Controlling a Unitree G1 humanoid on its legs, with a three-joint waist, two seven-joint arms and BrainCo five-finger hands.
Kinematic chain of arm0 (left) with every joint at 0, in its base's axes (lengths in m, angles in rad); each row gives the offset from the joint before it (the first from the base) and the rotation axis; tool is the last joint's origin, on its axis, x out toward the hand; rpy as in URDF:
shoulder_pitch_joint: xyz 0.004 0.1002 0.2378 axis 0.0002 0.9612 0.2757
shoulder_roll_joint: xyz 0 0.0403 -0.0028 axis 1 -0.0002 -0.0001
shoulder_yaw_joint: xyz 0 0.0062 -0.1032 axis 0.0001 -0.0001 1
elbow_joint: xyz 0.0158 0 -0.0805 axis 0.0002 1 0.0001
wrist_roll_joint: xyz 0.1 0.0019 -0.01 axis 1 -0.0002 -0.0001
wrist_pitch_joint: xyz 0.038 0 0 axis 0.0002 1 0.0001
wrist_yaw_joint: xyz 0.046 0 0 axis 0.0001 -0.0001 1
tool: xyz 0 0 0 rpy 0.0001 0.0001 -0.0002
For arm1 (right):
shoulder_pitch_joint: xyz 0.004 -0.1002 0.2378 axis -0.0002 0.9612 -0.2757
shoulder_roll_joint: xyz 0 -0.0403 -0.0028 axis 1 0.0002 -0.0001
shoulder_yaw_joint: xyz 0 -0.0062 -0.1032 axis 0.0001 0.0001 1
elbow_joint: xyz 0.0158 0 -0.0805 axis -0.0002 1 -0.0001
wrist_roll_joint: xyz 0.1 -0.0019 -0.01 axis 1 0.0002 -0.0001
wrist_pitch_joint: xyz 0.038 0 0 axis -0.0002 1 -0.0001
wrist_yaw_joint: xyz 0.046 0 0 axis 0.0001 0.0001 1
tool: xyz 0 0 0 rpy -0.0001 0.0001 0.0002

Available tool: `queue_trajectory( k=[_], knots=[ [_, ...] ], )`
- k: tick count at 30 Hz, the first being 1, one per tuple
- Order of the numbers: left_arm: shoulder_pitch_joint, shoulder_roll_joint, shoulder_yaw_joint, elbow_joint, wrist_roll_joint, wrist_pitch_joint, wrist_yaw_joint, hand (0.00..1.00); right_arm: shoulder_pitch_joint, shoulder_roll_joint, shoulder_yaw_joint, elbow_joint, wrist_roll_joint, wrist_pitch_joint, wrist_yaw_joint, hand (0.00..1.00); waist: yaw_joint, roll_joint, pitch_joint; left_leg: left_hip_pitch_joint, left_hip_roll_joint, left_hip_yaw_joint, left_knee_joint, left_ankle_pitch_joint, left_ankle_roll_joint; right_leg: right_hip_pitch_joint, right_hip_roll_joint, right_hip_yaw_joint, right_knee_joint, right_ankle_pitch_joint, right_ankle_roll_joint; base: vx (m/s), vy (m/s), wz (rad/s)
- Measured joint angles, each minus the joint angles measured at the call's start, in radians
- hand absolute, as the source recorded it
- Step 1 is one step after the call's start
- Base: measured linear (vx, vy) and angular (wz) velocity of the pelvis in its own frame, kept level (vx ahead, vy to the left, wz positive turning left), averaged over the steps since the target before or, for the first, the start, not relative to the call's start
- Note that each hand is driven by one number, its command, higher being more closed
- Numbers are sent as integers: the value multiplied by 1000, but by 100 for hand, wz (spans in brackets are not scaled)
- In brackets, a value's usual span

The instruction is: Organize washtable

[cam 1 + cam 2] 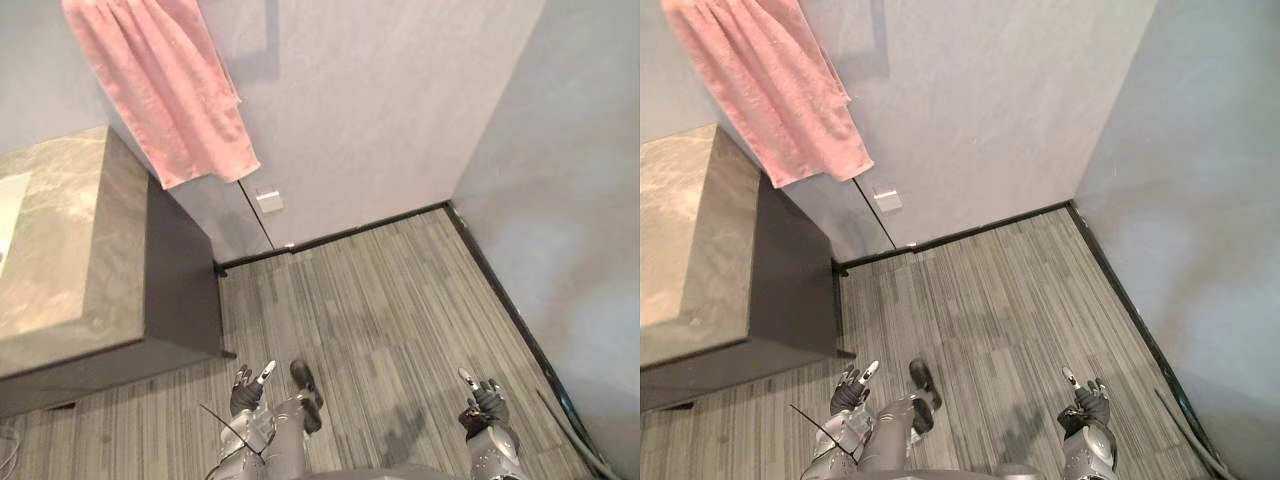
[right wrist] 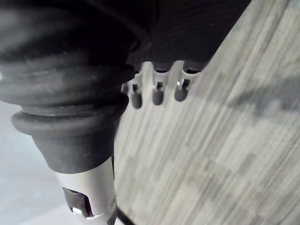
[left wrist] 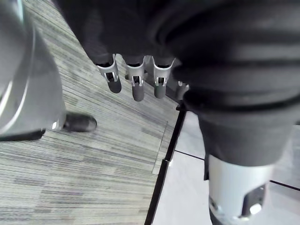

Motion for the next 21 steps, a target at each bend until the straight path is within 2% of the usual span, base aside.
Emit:
queue_trajectory(
  k=[2,3,4,5,6,7,8,9,10,11,12,13,14,15,16,17,19,21],
  knots=[
    [1,6,6,2,7,3,-1,0,4,19,-1,1,-1,1,5,0,2,-11,-3,18,-15,-9,43,-61,1,-78,-8,26,200,81,11,667,148,20],
    [12,2,28,4,8,5,2,0,2,26,0,17,2,0,17,0,4,-10,-4,95,-19,-20,52,-123,-27,-149,-37,21,427,67,74,640,108,5],
    [16,3,37,6,9,5,5,0,2,27,1,20,2,0,25,0,3,-6,-3,131,-19,-21,46,-149,-27,-179,-46,9,518,50,100,617,93,-10],
    [21,6,42,8,9,5,14,0,4,28,1,19,4,0,30,0,2,2,-1,191,-19,-28,32,-184,-43,-239,-63,-10,648,24,113,531,46,-15],
    [24,17,41,16,13,5,18,0,14,26,1,17,3,-1,40,0,-5,12,1,269,-18,-31,8,-214,-61,-320,-93,-43,767,-14,70,509,24,-10],
    [25,21,39,20,16,5,18,0,27,23,2,16,3,-1,42,0,-13,20,-3,321,-17,-40,-16,-227,-75,-387,-115,-80,808,-42,30,589,-11,21],
    [13,23,40,22,18,3,18,0,46,11,19,15,2,-1,42,0,-29,36,1,377,-7,-54,-43,-229,-81,-466,-120,-111,790,-91,-24,383,-55,43],
    [7,22,40,22,18,3,18,0,51,5,23,15,3,0,42,0,-39,45,5,397,1,-65,-49,-224,-91,-506,-114,-115,753,-105,-34,565,-176,74],
    [-7,19,40,21,18,-1,17,0,70,-2,23,15,3,0,44,0,-55,52,1,419,17,-82,-56,-218,-101,-569,-98,-107,619,-105,-30,465,-204,91],
    [-24,20,39,20,18,-2,17,0,87,-4,22,15,3,-1,43,0,-68,48,-1,435,29,-103,-65,-215,-111,-607,-76,-70,398,-67,-9,458,-232,105],
    [-30,25,40,16,18,-2,17,0,103,-2,22,15,4,-1,42,0,-76,35,-7,436,25,-113,-70,-216,-149,-604,-70,-34,244,5,0,453,-275,134],
    [-31,31,38,6,21,-4,16,0,133,-5,19,17,8,-2,42,0,-95,20,-16,451,20,-128,-80,-233,-194,-585,-69,7,148,215,-19,543,-337,94],
    [-35,-3,38,-11,25,-6,17,0,138,-20,13,14,21,-4,41,0,-74,63,-27,459,69,-130,-96,-225,-225,-582,-30,0,158,196,-38,536,-335,63],
    [-31,-9,41,-20,28,-7,17,0,131,-24,9,11,24,-6,42,0,-67,67,-26,459,77,-127,-96,-219,-234,-581,-24,-9,159,185,-47,340,-227,12],
    [-31,-16,41,-28,28,-7,16,0,118,-33,-5,6,27,-6,44,0,-66,73,-24,455,91,-125,-93,-195,-261,-571,-17,-29,157,169,-58,335,-269,52],
    [-35,-27,41,-58,26,-7,16,0,118,-34,-13,-16,32,-7,44,0,-74,72,-22,454,104,-131,-71,-166,-266,-534,-19,-71,156,146,-76,303,-257,68],
    [-35,-36,40,-90,16,-19,17,0,118,-40,-18,-34,32,-9,43,0,-79,67,-13,451,125,-134,-10,-161,-277,-463,-25,-118,132,136,-90,243,-201,73],
    [-29,-46,40,-120,13,-33,18,0,118,-46,-21,-76,31,-18,42,0,-72,65,-13,438,124,-125,20,-157,-273,-413,-31,-146,98,134,-92,127,-84,51]
  ],
)
